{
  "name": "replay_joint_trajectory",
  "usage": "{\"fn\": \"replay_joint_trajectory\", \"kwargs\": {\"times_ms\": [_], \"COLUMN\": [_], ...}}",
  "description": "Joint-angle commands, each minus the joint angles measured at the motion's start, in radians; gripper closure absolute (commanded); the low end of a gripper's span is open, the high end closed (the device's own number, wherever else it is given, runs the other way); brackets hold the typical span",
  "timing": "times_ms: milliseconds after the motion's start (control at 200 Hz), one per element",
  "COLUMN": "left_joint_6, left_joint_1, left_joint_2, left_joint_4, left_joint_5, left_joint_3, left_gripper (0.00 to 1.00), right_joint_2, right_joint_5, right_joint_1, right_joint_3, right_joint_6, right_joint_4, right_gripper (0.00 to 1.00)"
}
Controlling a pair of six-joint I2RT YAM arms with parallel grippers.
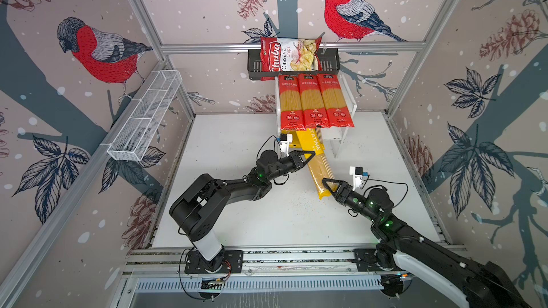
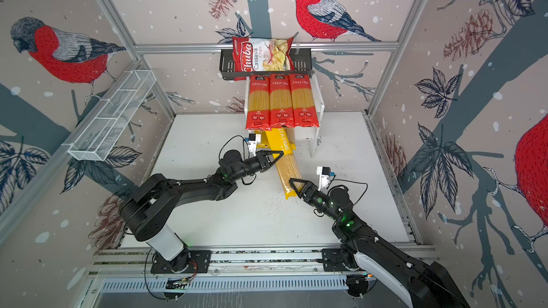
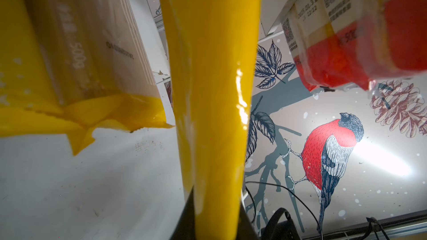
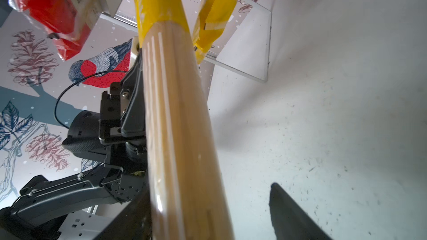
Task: Place and organize the pasta boxes and bags onto the shelf
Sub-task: 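Lower the bag into the shelf front beside the other yellow bags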
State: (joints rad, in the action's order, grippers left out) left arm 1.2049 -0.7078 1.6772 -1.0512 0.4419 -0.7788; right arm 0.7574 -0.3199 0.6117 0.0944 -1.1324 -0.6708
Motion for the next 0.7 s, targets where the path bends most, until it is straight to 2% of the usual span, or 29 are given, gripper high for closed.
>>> {"fn": "replay_joint_trajectory", "kwargs": {"times_ms": [0, 110, 225, 445, 695], "left_joint_6": [0.019, 0.03, 0.027, 0.044, 0.011], "left_joint_1": [-0.001, -0.004, -0.017, -0.03, -0.018], "left_joint_2": [0.007, 0.022, 0.031, 0.064, 0.064], "left_joint_4": [-0.19, -0.201, -0.195, -0.198, -0.133], "left_joint_5": [-0.035, -0.043, -0.05, -0.042, -0.026], "left_joint_3": [-0.02, -0.028, -0.039, -0.067, -0.11], "left_gripper": [0.86, 0.86, 0.85, 0.83, 0.7], "right_joint_2": [0.004, 0.03, 0.071, 0.103, 0.058], "right_joint_5": [0.041, 0.062, 0.08, 0.17, 0.282], "right_joint_1": [0.006, 0.01, 0.013, 0.04, 0.033], "right_joint_3": [0.012, 0.019, 0.03, 0.023, 0.02], "right_joint_6": [-0.031, -0.038, -0.054, -0.074, -0.064], "right_joint_4": [-0.106, -0.15, -0.208, -0.271, -0.266], "right_gripper": [0.26, 0.3, 0.39, 0.67, 0.81]}}
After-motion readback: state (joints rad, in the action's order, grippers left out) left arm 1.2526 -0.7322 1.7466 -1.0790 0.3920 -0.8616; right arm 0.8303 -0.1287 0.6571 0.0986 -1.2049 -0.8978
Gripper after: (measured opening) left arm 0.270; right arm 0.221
